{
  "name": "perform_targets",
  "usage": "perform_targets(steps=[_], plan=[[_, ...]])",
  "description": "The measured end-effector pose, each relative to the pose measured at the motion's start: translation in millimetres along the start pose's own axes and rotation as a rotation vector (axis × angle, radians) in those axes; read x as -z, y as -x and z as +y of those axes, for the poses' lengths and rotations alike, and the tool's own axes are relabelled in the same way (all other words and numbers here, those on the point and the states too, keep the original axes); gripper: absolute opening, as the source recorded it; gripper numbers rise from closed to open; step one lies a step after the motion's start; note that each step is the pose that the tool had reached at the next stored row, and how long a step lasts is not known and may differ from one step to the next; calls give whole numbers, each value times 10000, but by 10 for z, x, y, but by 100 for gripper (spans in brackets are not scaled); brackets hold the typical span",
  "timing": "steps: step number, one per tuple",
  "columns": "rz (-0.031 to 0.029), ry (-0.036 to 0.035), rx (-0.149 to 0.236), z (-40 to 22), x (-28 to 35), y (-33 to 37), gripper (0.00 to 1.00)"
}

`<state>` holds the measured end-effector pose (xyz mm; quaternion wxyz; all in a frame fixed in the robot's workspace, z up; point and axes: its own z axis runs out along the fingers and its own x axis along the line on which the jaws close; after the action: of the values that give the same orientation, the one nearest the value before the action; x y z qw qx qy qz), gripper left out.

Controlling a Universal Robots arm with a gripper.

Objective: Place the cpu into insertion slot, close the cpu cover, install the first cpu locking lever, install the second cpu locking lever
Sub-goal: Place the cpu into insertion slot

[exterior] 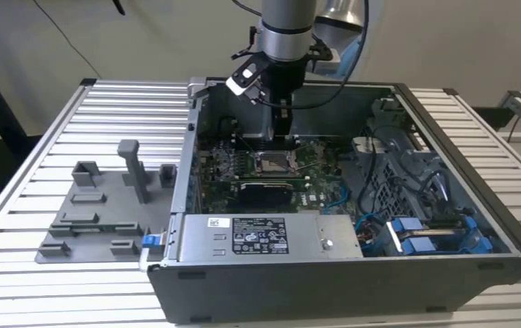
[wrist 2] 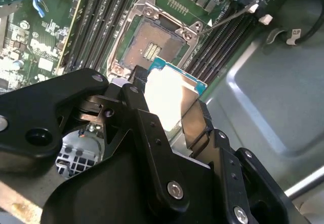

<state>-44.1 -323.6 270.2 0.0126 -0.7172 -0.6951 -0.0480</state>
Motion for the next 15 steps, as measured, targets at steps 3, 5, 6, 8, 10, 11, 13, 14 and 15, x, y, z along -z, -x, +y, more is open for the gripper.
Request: perform_targets(steps=[3, 5, 6, 8, 10, 11, 13, 14, 15], plan=[[0, -2, 22, -7, -54, 5, 54], [2, -2, 30, -13, -90, 8, 54], [2, -2, 32, -15, -110, 10, 54], [1, -3, 37, -19, -145, 13, 54], [3, -2, 39, -21, -182, 16, 54], [3, -2, 40, -22, -200, 17, 54], [1, -3, 41, -24, -236, 21, 54], [2, -3, 42, -25, -254, 22, 54], [3, -3, 43, -25, -271, 24, 54]])
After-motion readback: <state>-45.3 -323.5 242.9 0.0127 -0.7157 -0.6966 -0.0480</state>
